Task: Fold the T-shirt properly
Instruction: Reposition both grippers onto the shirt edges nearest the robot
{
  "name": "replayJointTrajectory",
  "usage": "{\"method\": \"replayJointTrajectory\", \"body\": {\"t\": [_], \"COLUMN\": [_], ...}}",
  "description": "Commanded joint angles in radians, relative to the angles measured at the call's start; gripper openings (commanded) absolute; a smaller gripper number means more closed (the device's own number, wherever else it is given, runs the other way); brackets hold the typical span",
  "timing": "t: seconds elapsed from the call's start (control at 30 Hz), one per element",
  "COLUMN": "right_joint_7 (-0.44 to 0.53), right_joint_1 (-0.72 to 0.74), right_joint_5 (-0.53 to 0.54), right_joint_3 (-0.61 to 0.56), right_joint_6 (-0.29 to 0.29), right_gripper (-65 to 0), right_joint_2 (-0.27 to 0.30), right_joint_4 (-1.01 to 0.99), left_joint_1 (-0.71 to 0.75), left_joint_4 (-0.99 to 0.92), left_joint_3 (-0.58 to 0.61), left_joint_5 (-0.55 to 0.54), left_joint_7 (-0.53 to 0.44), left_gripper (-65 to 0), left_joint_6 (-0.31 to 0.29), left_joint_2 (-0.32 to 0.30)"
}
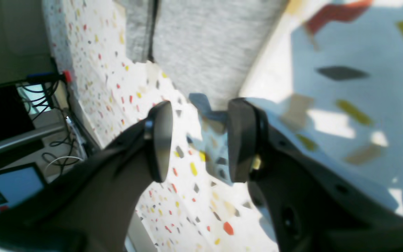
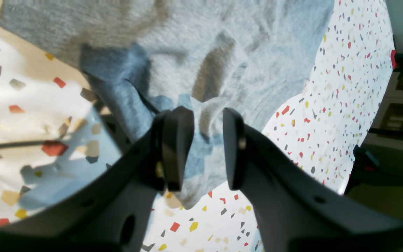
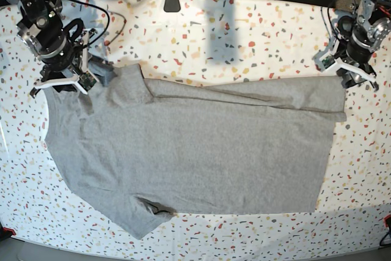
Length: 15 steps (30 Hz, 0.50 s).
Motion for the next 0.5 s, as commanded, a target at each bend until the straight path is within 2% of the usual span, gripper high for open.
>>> {"method": "replayJointTrajectory", "body": {"t": [0.0,0.17,0.33,0.47], "right_joint_7": [0.009,0.008,0.000,0.000], "right_joint_1": [0.008,0.008,0.008,0.008], "right_joint_5": [-0.007,-0.006,-0.007,-0.006], "right_joint_3": [0.011,0.011,0.011,0.011], "right_joint_6": [-0.013,-0.013,-0.013,-0.013], "right_gripper": [-45.9,-45.9,-45.9,-45.9], "right_joint_2": [0.014,0.014,0.011,-0.019], "right_joint_4": [0.016,0.016,0.016,0.016], "left_joint_1": [0.011,0.041,0.022,-0.049], "left_joint_4": [0.027,0.068,0.054,-0.012], "left_joint_3": [-0.005,-0.005,-0.005,-0.005], "left_joint_5": [-0.004,-0.002,-0.048,-0.080], "left_joint_7": [-0.005,-0.033,-0.077,-0.104], "left_gripper": [-40.1,-40.1,-40.6,-40.6], "left_joint_6": [-0.001,-0.005,-0.088,-0.139], "left_joint_2": [-0.015,-0.024,-0.023,-0.023]}}
